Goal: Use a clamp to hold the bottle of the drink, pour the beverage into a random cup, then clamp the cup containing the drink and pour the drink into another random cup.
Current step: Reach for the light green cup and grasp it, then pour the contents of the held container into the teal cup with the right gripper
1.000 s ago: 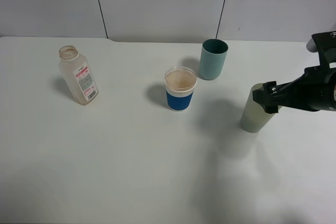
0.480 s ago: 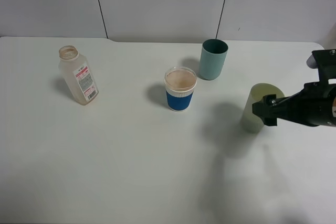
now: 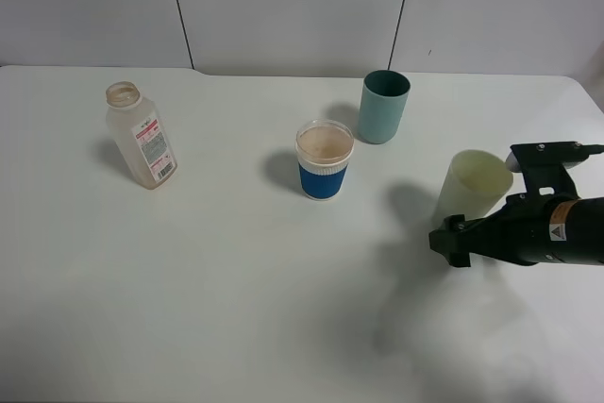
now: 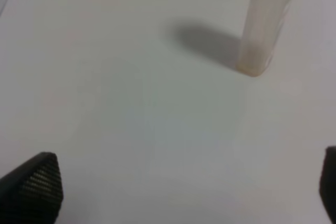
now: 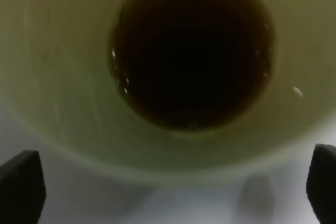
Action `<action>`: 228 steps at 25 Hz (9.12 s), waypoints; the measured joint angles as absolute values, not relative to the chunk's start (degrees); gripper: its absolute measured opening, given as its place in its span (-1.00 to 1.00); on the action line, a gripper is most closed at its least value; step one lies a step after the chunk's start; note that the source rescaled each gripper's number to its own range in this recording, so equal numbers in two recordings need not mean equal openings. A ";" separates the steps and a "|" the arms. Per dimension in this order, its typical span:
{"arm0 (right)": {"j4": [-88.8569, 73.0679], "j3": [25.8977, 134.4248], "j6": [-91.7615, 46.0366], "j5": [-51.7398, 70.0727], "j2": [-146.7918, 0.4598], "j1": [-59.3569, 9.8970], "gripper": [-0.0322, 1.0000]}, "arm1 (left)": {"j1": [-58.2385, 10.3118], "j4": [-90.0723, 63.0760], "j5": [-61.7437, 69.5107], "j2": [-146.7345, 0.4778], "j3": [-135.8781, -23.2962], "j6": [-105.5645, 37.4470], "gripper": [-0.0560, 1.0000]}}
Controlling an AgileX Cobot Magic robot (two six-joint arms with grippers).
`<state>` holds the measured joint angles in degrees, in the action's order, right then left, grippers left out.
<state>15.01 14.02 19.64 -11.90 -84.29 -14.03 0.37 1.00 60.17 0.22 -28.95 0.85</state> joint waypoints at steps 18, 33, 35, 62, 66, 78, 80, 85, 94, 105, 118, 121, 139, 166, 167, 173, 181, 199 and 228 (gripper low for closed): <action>-7.10 7.38 -4.68 -39.07 -85.47 -14.03 0.90 | 0.37 1.00 60.17 0.22 -28.95 0.85 0.99; -5.51 7.28 -4.99 -60.76 -104.06 -14.03 0.90 | 0.37 1.00 60.17 0.22 -28.95 0.85 0.99; -5.12 7.28 -5.02 -62.14 -105.29 -14.03 0.90 | 0.37 1.00 60.17 0.22 -28.95 0.85 0.99; -5.40 3.21 -9.15 -69.16 -105.58 -16.99 0.90 | 0.37 1.00 60.17 0.22 -28.95 0.85 0.99; -5.52 3.21 -9.15 -69.16 -105.58 -16.99 0.90 | 0.37 1.00 60.17 0.22 -28.95 0.85 0.99; -6.04 4.27 -9.25 -69.33 -105.63 -16.99 0.90 | 0.37 1.00 60.17 0.22 -28.95 0.85 0.99; -6.04 4.27 -9.25 -69.33 -106.25 -16.99 0.90 | 0.37 1.00 60.17 0.22 -28.95 0.85 0.99; -6.04 5.13 -9.27 -69.39 -110.27 -16.99 0.90 | 0.37 1.00 60.17 0.22 -28.95 0.85 0.99; -5.66 7.29 -9.60 -69.39 -111.20 -16.99 0.81 | 0.37 1.00 60.17 0.22 -28.95 0.85 0.99; -5.38 7.29 -9.74 -69.46 -111.20 -16.99 -0.94 | 0.37 1.00 60.17 0.22 -28.95 0.85 0.99; -4.59 7.29 -9.17 -69.38 -111.20 -16.99 -0.91 | 0.37 1.00 60.17 0.22 -28.95 0.85 0.99; -4.90 7.29 -7.99 -69.23 -110.89 -16.99 -0.91 | 0.37 1.00 60.17 0.22 -28.95 0.85 0.99; -14.44 9.74 -4.96 -43.14 -79.78 -17.17 -0.91 | 0.37 1.00 60.17 0.22 -28.95 0.85 0.99; 61.27 43.73 62.92 0.37 -77.67 -4.36 -0.91 | 0.37 1.00 60.17 0.22 -28.95 0.85 0.99; 66.15 44.14 67.57 0.50 -78.37 -4.36 -0.91 | 0.37 1.00 60.17 0.22 -28.95 0.85 0.99; 79.21 45.20 80.30 0.89 -83.58 -4.36 -0.91 | 0.37 1.00 60.17 0.22 -28.95 0.85 0.99; 92.70 50.12 89.82 4.12 -89.87 -9.08 -0.91 | 0.37 1.00 60.17 0.22 -28.95 0.85 0.99; 99.02 55.99 96.38 12.46 -98.74 -15.69 -0.91 | 0.37 1.00 60.17 0.22 -28.95 0.85 0.99; 98.87 62.01 75.91 33.31 -108.09 -24.97 -0.91 | 0.37 1.00 60.17 0.22 -28.95 0.85 0.99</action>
<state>98.87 62.01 75.91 33.31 -108.09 -24.97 0.37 1.00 60.17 0.22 -28.95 0.85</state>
